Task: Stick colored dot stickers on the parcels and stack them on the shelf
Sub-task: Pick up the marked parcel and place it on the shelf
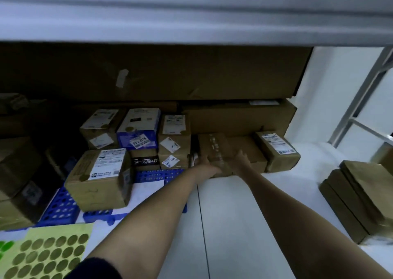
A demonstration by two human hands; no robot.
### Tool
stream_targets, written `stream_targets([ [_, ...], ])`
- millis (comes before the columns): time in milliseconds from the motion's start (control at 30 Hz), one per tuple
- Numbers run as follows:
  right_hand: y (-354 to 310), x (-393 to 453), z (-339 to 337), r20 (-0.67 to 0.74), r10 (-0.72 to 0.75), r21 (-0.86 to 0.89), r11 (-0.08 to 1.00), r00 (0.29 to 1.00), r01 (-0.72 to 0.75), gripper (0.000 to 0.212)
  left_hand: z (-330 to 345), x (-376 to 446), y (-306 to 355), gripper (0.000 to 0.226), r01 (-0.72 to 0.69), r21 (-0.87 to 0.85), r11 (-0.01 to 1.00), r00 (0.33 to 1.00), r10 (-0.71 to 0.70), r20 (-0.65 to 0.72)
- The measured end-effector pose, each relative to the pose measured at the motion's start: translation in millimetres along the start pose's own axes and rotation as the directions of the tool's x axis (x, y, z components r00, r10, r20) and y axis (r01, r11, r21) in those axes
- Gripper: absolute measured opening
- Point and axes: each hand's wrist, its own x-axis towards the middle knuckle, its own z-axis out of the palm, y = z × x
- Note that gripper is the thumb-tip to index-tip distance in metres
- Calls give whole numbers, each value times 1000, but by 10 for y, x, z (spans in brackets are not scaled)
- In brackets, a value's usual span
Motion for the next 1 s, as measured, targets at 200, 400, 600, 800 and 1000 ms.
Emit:
stream_targets([
  [200, 80, 181, 71, 124, -44, 19, 999, 991, 42, 75, 242, 576, -159, 108, 79, -241, 967, 995, -93, -48],
  [400, 111, 245, 42, 88, -16, 275, 961, 996, -9, 96, 103, 182, 33, 72, 69, -344, 936, 997, -79, -16],
  [600, 58, 47, 46, -173, -45, 283, 955, 984, 94, 52, 91, 99, 41, 53, -45, -407, 912, 991, -9, -131],
  [800, 2, -253, 140, -378, -133, 296, 920, 916, 256, 36, 58, -174, -48, 86, -118, -428, 896, 986, 56, -154],
  [1000, -153, -612, 147, -532, -125, 360, 861, 837, 358, 49, -59, -409, -170, 75, -243, -400, 884, 965, 179, -190],
])
